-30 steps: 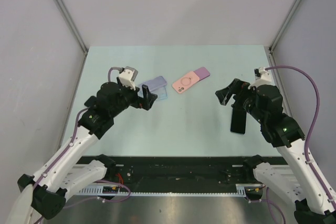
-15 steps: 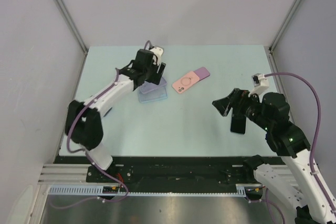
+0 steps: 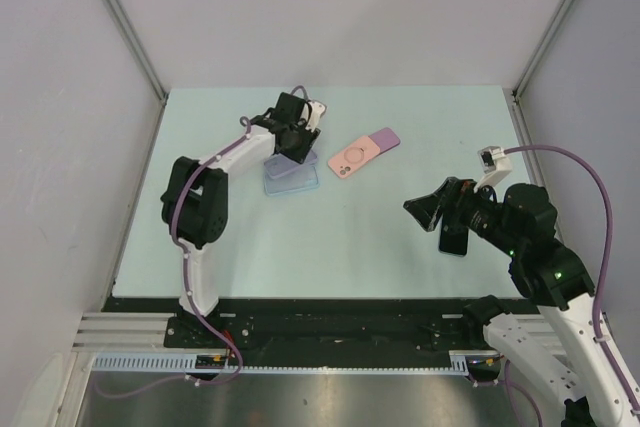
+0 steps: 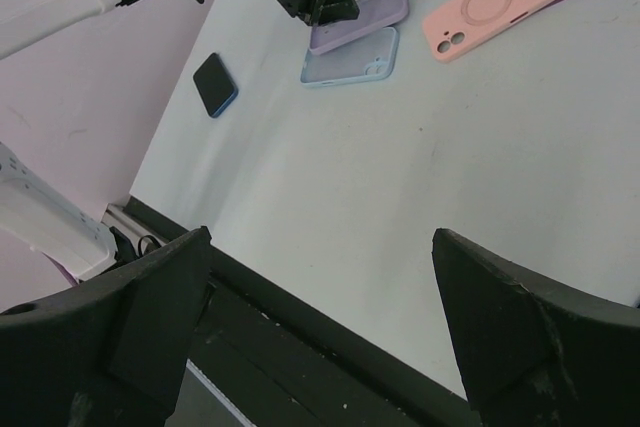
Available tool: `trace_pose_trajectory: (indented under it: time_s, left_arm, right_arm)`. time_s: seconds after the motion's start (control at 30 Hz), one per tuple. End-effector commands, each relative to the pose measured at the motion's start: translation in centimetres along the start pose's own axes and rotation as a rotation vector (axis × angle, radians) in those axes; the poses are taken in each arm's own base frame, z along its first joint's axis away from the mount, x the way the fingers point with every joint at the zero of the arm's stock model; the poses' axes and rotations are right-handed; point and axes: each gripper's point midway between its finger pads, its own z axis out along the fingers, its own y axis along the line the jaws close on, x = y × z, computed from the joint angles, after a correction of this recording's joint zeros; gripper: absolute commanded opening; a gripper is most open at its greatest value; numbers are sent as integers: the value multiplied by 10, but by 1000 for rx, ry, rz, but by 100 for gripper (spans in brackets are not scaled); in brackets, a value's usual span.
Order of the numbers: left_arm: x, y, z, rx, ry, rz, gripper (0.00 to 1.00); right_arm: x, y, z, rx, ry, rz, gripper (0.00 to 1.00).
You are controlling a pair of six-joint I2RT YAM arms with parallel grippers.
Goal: Put the phone into the phone case
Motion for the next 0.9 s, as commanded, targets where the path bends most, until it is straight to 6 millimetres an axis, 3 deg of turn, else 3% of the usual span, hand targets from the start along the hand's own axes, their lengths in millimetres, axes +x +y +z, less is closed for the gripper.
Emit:
trace_pose_trajectory:
  time_s: [0.0, 0.4, 0.5, 0.6, 0.7, 0.87]
  left_arm:
    - [-3, -5, 7, 73, -2, 86, 48]
    - [21, -14, 28, 119, 66, 103, 35]
    - [27, -15, 30, 121, 79, 112, 27]
    - [28, -11, 29, 101, 85, 116, 10]
    - [19, -8, 21, 83, 59, 102, 1]
    - [-17, -2, -12, 44, -42, 31, 0]
  right_arm:
    - [-2, 1, 3, -13, -4, -35, 96]
    - [-1, -6, 6, 16, 6, -65, 96]
    - [0, -6, 7, 12, 11, -63, 95]
    - [0, -5, 7, 6, 11, -63, 95]
    - [0, -5, 8, 10, 14, -56, 95]
    - [3, -10, 11, 34, 26, -45, 95]
